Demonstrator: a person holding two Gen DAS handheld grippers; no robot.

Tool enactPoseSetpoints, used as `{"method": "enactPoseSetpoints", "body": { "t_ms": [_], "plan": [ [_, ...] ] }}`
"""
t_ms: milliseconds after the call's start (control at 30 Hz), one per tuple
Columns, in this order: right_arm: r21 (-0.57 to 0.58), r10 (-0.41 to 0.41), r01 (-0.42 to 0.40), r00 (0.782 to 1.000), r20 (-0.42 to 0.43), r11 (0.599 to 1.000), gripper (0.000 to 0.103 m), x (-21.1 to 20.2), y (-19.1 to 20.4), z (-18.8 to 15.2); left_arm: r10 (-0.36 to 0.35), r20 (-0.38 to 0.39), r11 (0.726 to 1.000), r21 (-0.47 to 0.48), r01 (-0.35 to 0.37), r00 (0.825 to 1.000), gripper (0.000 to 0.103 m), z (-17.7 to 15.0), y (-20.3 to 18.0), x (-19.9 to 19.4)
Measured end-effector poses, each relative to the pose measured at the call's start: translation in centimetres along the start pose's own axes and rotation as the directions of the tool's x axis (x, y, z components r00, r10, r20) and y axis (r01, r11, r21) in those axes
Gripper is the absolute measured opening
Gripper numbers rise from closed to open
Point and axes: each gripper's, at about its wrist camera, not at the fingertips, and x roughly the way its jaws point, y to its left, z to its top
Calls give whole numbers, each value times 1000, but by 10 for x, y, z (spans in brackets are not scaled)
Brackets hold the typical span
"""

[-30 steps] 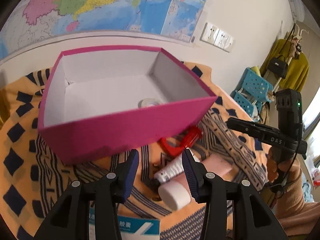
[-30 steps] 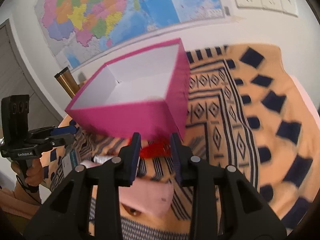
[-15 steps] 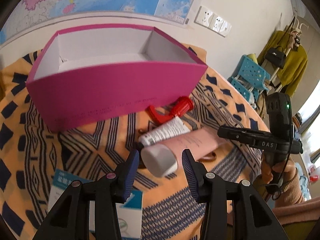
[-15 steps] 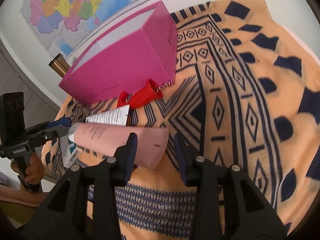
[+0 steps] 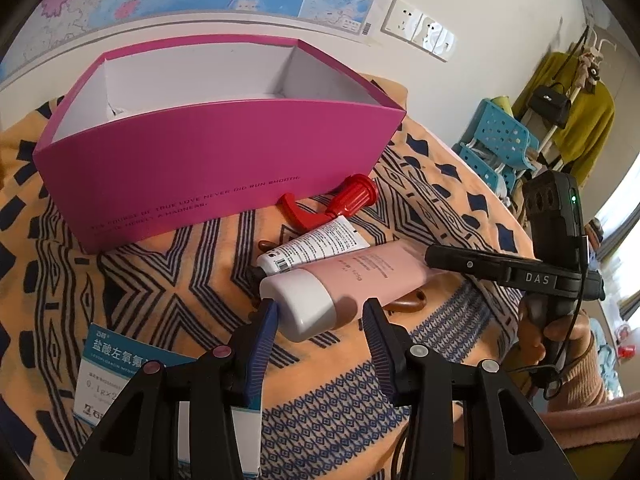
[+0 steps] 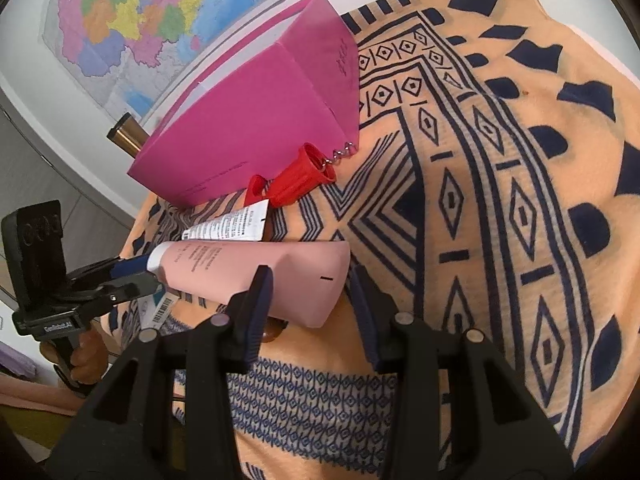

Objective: Organize rigid objects
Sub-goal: 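Move the right gripper to the large pink tube with white cap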

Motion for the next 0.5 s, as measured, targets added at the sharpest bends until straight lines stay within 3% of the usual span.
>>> {"method": "enactPoseSetpoints", "body": {
  "t_ms": [500],
  "plan": [
    [1, 8, -8, 1000, 30, 1000, 44, -5, 6, -2, -9, 2, 1000, -13, 9, 1000, 48, 0, 2, -3]
  ]
}}
